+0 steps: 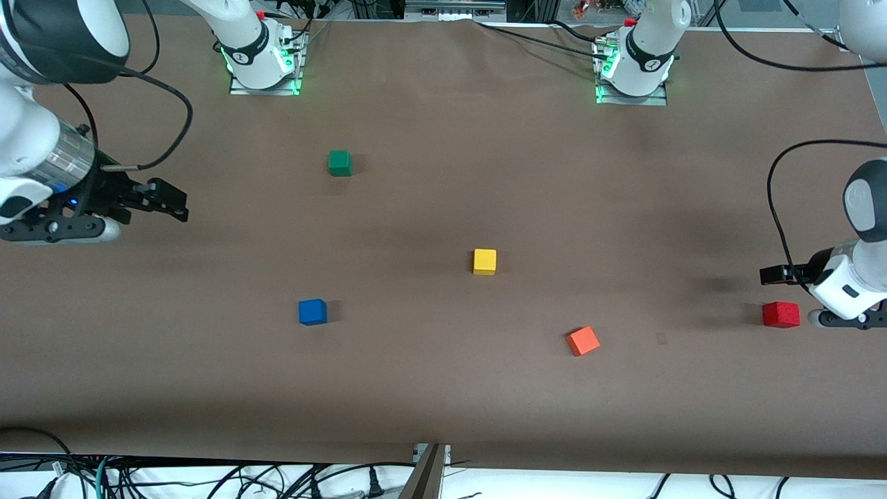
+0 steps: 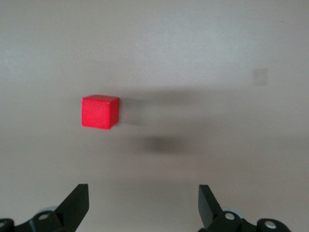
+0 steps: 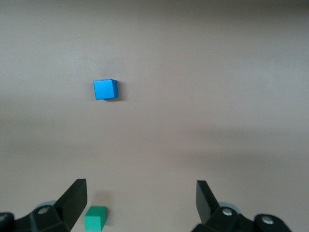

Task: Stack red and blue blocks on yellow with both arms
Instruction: 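Reach the right gripper to the blue block while the left gripper reaches the red block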

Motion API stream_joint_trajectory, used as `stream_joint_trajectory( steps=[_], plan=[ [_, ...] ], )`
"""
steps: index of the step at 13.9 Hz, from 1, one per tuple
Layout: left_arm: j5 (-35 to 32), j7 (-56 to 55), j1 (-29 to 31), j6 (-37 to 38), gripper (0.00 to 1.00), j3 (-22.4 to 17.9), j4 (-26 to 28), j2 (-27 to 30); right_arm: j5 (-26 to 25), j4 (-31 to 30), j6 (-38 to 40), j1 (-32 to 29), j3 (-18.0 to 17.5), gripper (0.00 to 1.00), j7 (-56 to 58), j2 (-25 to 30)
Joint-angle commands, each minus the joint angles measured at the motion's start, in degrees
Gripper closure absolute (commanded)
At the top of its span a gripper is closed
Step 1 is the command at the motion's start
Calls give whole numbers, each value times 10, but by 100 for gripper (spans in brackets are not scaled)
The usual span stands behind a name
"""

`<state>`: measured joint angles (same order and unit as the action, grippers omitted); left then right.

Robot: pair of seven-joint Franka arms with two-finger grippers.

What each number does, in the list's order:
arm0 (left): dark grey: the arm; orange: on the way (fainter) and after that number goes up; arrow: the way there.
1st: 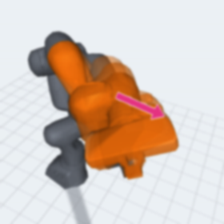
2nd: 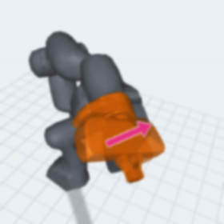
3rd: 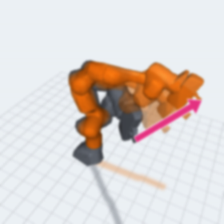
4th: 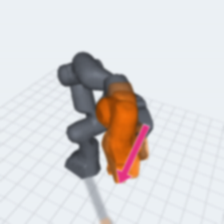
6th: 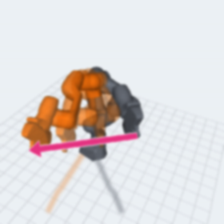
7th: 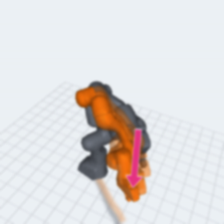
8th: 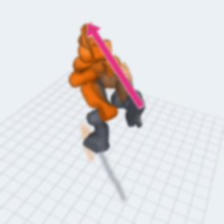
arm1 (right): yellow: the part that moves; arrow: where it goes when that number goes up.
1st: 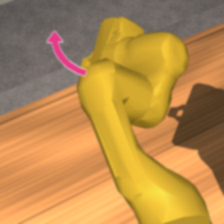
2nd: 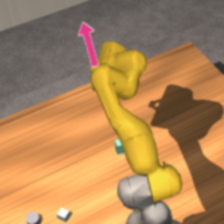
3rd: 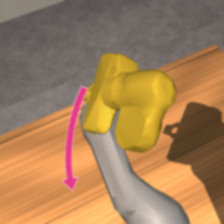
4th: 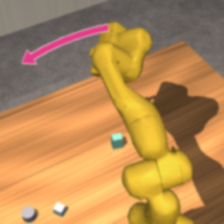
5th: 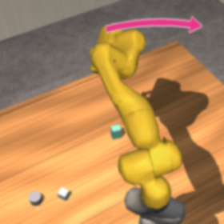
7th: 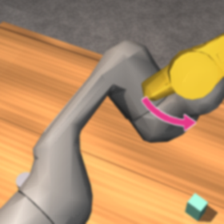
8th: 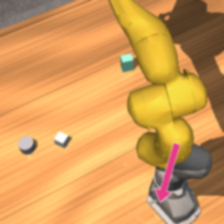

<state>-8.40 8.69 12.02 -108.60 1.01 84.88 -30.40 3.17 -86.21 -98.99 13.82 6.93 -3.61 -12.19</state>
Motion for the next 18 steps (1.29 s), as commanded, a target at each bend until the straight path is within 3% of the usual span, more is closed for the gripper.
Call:
stream_joint_trajectory(
  steps=[1,3,5,9,18],
  plan=[
    [-1,56,33,-41,0,6,-16,-43,-6,13,-18,20,1,0,0,-62],
    [-1,99,53,-86,0,7,-16,-69,3,15,-19,18,1,0,13,-132],
    [14,142,73,-125,0,10,-16,-94,9,14,-45,25,-2,0,26,-140],
    [38,207,94,-194,0,10,-16,-133,61,14,-160,63,-4,0,-38,-219],
    [47,228,100,-224,0,11,-17,-158,64,14,-296,75,-8,1,-31,-312]
  ],
)
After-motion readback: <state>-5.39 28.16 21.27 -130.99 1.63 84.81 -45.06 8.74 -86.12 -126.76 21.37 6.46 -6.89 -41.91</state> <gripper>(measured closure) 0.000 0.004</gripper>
